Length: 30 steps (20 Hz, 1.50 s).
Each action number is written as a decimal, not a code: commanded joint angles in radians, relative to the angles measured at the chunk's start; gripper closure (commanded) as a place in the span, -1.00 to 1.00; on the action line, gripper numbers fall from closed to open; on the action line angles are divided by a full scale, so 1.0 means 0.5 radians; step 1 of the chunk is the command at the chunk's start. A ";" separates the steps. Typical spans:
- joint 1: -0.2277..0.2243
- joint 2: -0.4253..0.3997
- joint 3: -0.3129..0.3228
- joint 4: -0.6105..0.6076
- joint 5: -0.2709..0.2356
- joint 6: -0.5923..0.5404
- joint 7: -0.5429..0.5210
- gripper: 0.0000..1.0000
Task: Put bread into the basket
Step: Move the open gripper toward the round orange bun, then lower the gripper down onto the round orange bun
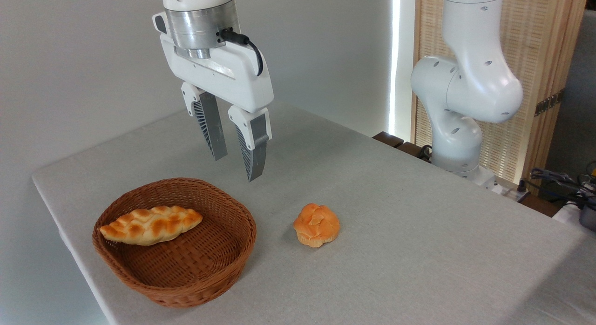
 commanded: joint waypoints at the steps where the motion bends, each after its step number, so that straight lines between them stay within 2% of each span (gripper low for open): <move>1: -0.012 0.013 0.021 0.037 0.006 -0.029 0.028 -1.00; 10: -0.015 -0.014 0.015 0.004 0.019 -0.017 0.046 -1.00; 12: -0.015 -0.075 0.018 -0.082 0.022 0.002 0.138 -1.00; 16: -0.015 -0.265 0.018 -0.404 0.022 0.103 0.491 -1.00; 21: -0.024 -0.489 0.024 -0.864 0.025 0.403 0.605 -1.00; 26: -0.027 -0.523 0.089 -1.076 0.028 0.477 0.930 -1.00; 30: -0.033 -0.517 0.089 -1.165 0.166 0.490 1.080 -1.00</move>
